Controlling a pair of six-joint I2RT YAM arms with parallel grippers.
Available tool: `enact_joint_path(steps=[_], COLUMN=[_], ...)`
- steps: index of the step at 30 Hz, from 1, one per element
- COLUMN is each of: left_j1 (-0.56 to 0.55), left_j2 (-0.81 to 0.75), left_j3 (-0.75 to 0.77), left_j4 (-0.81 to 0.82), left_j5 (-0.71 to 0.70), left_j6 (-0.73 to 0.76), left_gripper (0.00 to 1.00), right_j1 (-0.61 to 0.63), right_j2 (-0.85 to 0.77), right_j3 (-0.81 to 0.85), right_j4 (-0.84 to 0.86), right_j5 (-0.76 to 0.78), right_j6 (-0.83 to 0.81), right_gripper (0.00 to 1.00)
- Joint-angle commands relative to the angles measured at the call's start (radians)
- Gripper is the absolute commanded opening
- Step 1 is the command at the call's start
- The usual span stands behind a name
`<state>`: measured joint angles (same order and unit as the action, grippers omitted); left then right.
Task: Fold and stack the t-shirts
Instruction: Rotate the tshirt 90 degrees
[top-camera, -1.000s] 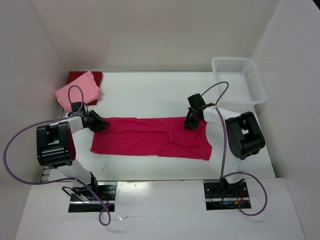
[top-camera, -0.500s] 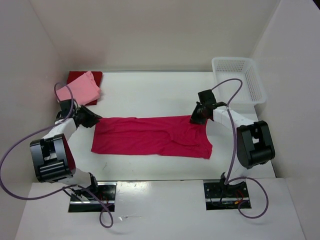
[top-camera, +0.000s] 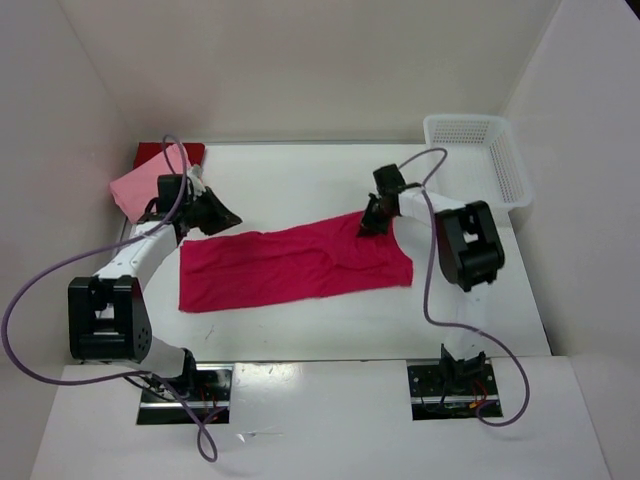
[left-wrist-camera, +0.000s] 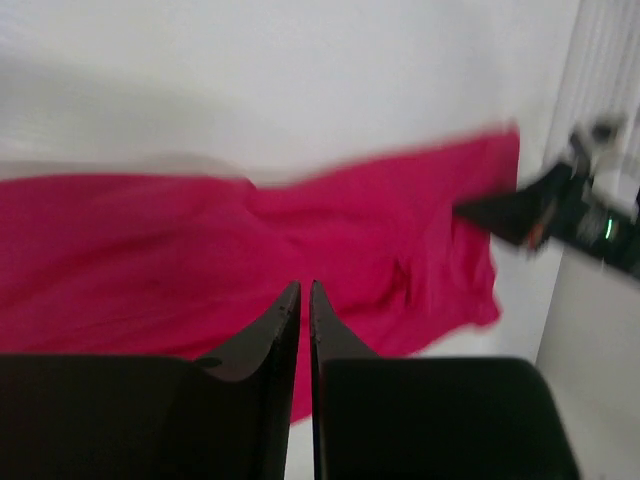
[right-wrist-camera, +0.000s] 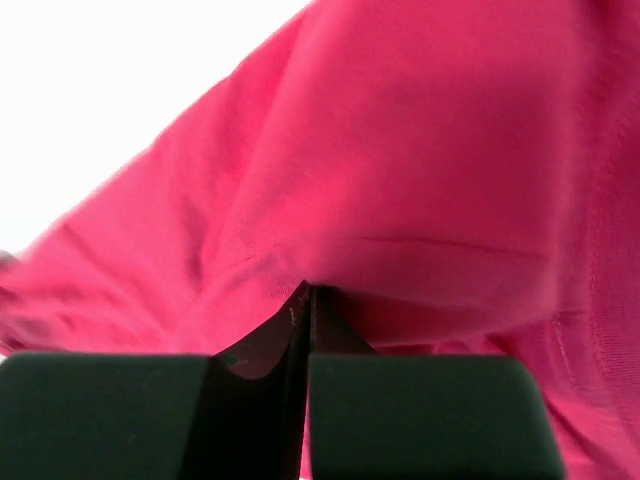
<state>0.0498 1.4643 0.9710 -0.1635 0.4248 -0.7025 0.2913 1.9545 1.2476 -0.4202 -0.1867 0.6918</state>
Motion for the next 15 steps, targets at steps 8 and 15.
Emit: enact_joint_path(steps=[8, 15], left_j1=[-0.176, -0.185], left_j2=[-0.028, -0.004], left_j3=[0.017, 0.119], left_j4=[-0.128, -0.142], left_j5=[0.049, 0.026], left_j6=[0.083, 0.083], left_gripper=[0.13, 0.17], right_j1=[-0.001, 0.074], right_j2=[1.021, 0.445], right_j3=[1.812, 1.317], right_j4=[-0.460, -0.302], right_j5=[-0.034, 0.081], right_j6=[-0.054, -0.199], right_gripper=[0.03, 0.21])
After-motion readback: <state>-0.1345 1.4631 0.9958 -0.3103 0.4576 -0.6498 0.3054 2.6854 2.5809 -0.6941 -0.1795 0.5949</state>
